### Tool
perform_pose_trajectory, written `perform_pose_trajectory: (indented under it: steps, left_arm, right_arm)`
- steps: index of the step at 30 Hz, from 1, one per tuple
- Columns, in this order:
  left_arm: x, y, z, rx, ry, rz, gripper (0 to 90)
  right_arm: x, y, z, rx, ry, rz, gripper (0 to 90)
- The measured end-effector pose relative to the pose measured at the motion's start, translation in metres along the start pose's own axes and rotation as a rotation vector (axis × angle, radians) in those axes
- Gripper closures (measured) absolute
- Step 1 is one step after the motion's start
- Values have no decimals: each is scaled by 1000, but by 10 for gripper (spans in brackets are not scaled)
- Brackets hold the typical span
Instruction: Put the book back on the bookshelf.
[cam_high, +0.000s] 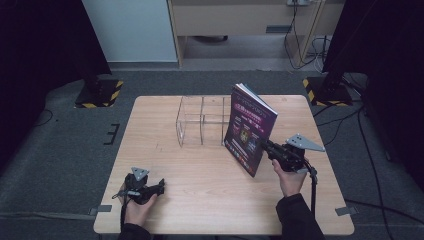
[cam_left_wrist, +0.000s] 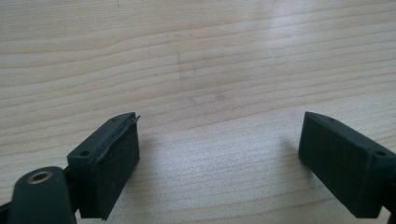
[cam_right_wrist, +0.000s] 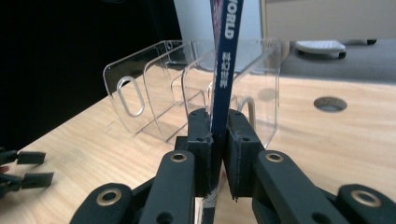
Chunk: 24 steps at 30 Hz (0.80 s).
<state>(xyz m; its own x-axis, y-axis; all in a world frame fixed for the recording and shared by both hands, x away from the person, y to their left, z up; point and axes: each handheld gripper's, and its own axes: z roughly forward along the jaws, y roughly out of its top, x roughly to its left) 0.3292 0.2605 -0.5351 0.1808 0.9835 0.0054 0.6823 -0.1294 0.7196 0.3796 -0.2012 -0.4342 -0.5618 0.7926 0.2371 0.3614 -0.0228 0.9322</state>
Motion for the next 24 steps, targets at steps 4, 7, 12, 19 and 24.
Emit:
perform_pose_trajectory:
  steps: [4, 7, 12, 19, 24]
  left_arm:
    - [0, 0, 0, 1, 0, 0, 113]
    - [0, 0, 0, 1, 0, 1, 112]
    - [0, 0, 0, 3, 3, 3, 108]
    - [0, 0, 0, 3, 3, 3, 108]
    - [0, 0, 0, 3, 2, 4, 107]
  right_arm:
    - [-2, -6, -5, 21, 5, 9, 813]
    - [-3, -11, -8, 38, 8, 6, 815]
    - [-4, -16, -12, 59, 16, -10, 817]
    - [0, -11, -13, 35, 28, -18, 771]
    - [1, -5, -12, 19, 25, -17, 738]
